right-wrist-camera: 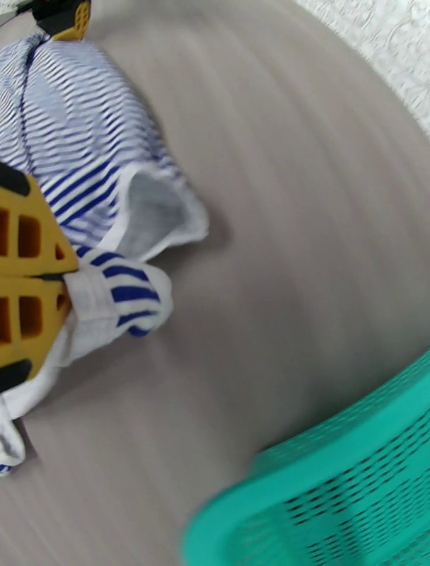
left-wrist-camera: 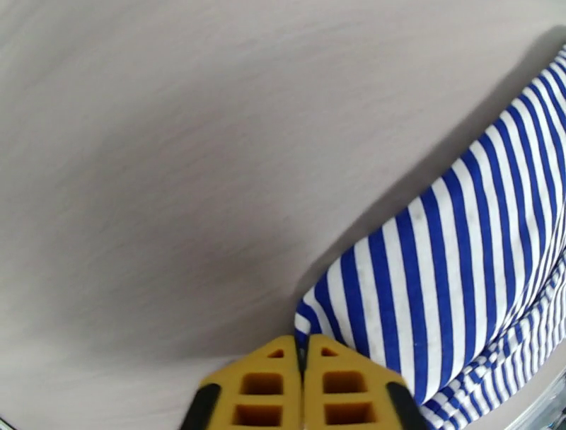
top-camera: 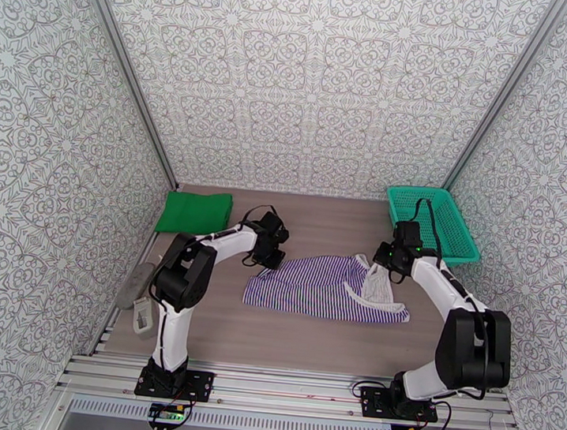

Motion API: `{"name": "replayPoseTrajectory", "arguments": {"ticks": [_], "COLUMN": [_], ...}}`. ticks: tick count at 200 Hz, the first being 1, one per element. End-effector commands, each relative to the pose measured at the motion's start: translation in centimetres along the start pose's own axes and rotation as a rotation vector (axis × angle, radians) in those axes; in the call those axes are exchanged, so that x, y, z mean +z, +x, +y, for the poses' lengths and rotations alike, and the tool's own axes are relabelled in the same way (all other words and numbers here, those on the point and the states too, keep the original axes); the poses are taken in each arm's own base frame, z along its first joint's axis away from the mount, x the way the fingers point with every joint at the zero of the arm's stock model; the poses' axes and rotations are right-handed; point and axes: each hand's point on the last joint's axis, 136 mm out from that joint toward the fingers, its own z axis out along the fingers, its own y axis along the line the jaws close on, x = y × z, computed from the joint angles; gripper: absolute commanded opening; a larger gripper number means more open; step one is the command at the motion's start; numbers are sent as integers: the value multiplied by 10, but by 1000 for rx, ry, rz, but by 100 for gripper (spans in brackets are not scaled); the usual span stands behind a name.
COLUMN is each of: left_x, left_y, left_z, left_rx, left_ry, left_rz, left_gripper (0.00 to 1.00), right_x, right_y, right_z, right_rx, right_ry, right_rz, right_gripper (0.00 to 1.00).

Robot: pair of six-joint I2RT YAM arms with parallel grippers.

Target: Fold and stack the mixed laundry pile

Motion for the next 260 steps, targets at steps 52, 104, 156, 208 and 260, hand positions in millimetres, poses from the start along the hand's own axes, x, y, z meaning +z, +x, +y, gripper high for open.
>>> {"name": "replayPoseTrajectory", "arguments": {"ticks": [52,104,156,208,260], "left_x": [-300,-475,-494,-480,-299], "left_y": [-119,-38,-1,-18,-76], "left_z": [-10,-51,-42,-29,45], "left_rx": [116,352,341,272,68], "left_ry": [47,-35,-103,-79,7], "left_rz": [-980,-1428,-1456,-1316,-911], "left_gripper": [0,0,0,0,6], "right_x": [-128,-269,-278,-273,-103], "right_y": [-123,-135,-126,-139,-134], "right_z": [87,103,89,85,90], "right_rx": [-43,-103,-74,-90,-111], "right_ry": [-305,-486,-462,-365,-302], "right_rz": [-357,-729,-785,-741,-403], "right_gripper": [0,0,0,0,0]}}
